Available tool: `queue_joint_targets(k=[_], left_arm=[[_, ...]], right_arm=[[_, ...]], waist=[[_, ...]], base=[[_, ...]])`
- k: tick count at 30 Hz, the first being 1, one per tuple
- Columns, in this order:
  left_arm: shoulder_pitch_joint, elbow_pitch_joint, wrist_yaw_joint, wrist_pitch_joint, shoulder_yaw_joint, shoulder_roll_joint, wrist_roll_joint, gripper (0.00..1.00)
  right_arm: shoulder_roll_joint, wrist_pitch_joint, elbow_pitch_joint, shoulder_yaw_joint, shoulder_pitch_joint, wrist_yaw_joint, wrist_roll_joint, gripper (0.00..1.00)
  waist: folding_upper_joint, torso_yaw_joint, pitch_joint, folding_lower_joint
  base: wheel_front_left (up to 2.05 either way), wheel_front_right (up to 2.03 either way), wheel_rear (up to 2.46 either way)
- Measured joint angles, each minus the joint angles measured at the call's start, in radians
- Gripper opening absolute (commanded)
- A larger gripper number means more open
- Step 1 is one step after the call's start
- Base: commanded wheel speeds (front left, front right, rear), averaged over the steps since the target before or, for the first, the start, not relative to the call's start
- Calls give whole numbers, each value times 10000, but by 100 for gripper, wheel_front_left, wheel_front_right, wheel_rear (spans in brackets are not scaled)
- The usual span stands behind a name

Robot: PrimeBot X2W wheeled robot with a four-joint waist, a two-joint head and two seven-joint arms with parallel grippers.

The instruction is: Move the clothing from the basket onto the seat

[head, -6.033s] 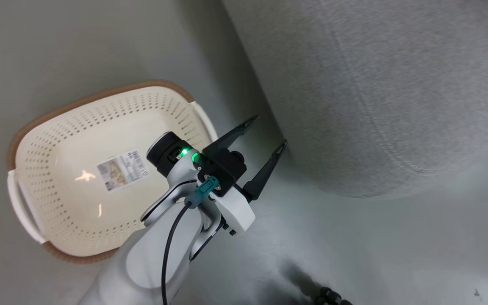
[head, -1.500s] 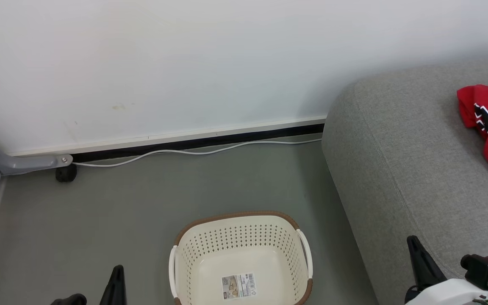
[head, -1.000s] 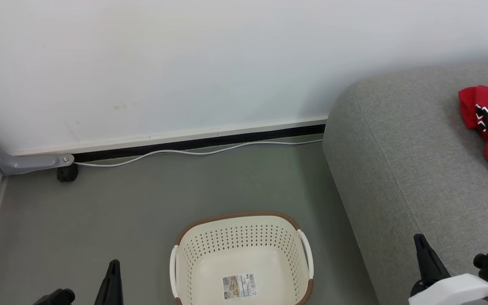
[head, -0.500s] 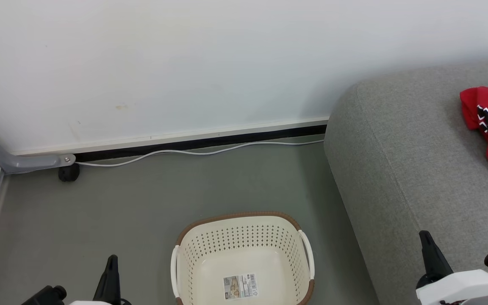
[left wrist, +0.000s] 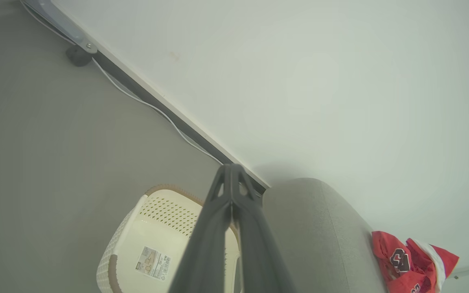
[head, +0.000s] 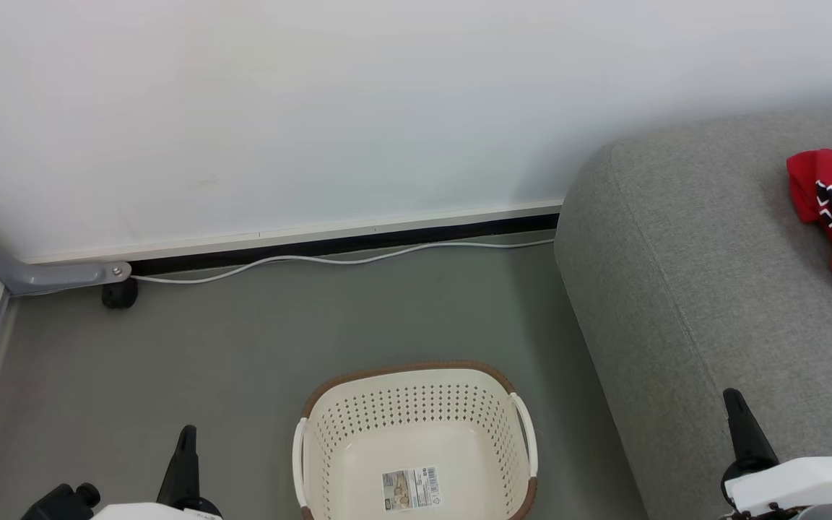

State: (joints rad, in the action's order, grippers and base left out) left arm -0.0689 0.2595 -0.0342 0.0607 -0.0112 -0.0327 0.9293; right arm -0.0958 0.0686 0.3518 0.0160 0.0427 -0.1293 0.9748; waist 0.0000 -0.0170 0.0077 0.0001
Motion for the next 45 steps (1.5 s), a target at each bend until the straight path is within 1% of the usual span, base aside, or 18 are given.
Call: queue_joint_targets(k=[22,45], left_arm=[[405,33,-278,-614,-242,-4,2460,0],[864,75,-667,-1298,-525,-12,5101,0]], right_arm=[[215,-663,-247,-506,96,0,2284,0],[395,-1312,-533,-1110,171,2,4767,0]], waist=[[0,63,-17,0],[0,131,-36,0]], base=[[0,0,0],[0,0,0]])
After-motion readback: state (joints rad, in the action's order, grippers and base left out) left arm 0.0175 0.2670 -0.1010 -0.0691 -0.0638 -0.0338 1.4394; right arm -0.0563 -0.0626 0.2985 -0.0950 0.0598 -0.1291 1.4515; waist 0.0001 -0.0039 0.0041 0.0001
